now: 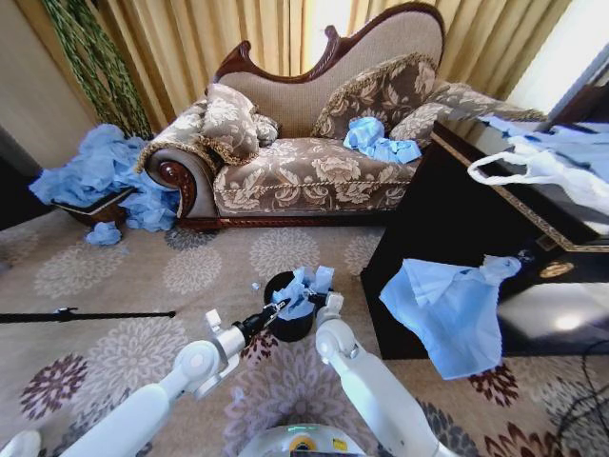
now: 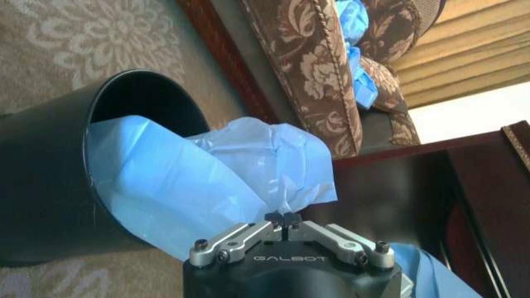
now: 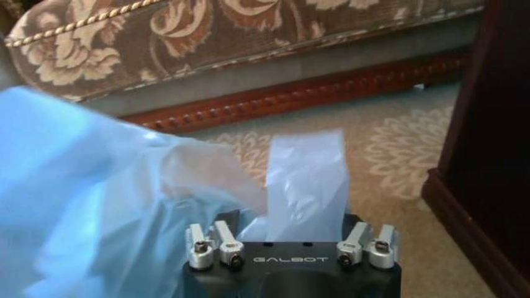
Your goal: Place a garbage bag over the trash bin.
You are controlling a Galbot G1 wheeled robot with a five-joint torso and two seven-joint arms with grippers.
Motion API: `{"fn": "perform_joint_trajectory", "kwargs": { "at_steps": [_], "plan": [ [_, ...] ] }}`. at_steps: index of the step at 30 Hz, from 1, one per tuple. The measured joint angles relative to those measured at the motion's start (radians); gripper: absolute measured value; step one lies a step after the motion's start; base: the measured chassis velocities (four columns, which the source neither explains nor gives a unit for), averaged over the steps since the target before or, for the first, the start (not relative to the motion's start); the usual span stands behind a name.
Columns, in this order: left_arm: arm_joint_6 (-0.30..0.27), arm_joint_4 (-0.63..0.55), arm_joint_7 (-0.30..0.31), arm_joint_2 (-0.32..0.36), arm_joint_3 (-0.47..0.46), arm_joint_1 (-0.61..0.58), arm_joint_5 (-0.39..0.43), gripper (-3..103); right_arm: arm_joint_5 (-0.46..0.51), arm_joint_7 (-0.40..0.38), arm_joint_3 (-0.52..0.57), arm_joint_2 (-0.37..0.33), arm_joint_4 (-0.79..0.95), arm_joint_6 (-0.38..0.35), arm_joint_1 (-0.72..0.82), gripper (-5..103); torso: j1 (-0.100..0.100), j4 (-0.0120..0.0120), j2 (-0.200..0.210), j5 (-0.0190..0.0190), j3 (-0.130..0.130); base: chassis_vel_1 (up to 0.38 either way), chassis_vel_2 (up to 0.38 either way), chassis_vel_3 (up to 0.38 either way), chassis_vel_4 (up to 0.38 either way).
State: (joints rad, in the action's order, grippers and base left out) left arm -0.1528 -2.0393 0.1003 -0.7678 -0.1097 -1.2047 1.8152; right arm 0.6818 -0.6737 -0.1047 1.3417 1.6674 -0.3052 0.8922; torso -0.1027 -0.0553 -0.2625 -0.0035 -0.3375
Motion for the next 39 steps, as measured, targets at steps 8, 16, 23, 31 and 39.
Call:
{"fn": "perform_joint_trajectory", "kwargs": {
  "at_steps": [8, 16, 23, 31, 39],
  "plan": [
    [0.004, 0.014, -0.002, 0.000, -0.012, 0.006, 0.005, 0, 0.000, 0.032, 0.031, -0.023, 0.001, 0.034, 0.025, 38, 0.000, 0.0000, 0.000, 0.0000, 0.000, 0.000, 0.000, 0.000, 0.000],
    [0.011, 0.026, 0.000, -0.006, -0.052, -0.001, 0.010, 0, 0.014, 0.034, 0.045, -0.039, 0.039, 0.036, 0.060, 17, 0.000, 0.0000, 0.000, 0.0000, 0.000, 0.000, 0.000, 0.000, 0.000],
    [0.016, 0.034, 0.000, -0.007, -0.114, -0.046, 0.010, 0, 0.035, 0.036, 0.060, -0.055, 0.113, 0.036, 0.124, 1, 0.000, 0.0000, 0.000, 0.0000, 0.000, 0.000, 0.000, 0.000, 0.000],
    [0.016, 0.054, -0.016, -0.013, -0.217, -0.144, -0.005, 0, 0.024, 0.052, 0.016, -0.036, 0.173, 0.063, 0.217, 0, 0.000, 0.0001, 0.000, -0.0001, 0.000, 0.000, 0.000, 0.000, 0.000],
    [0.015, 0.108, -0.028, -0.024, -0.269, -0.219, -0.045, 0, -0.052, 0.073, 0.007, 0.027, 0.088, 0.097, 0.271, 0, 0.000, 0.0002, 0.000, -0.0001, 0.000, 0.000, 0.000, 0.000, 0.000]
  ]
}}
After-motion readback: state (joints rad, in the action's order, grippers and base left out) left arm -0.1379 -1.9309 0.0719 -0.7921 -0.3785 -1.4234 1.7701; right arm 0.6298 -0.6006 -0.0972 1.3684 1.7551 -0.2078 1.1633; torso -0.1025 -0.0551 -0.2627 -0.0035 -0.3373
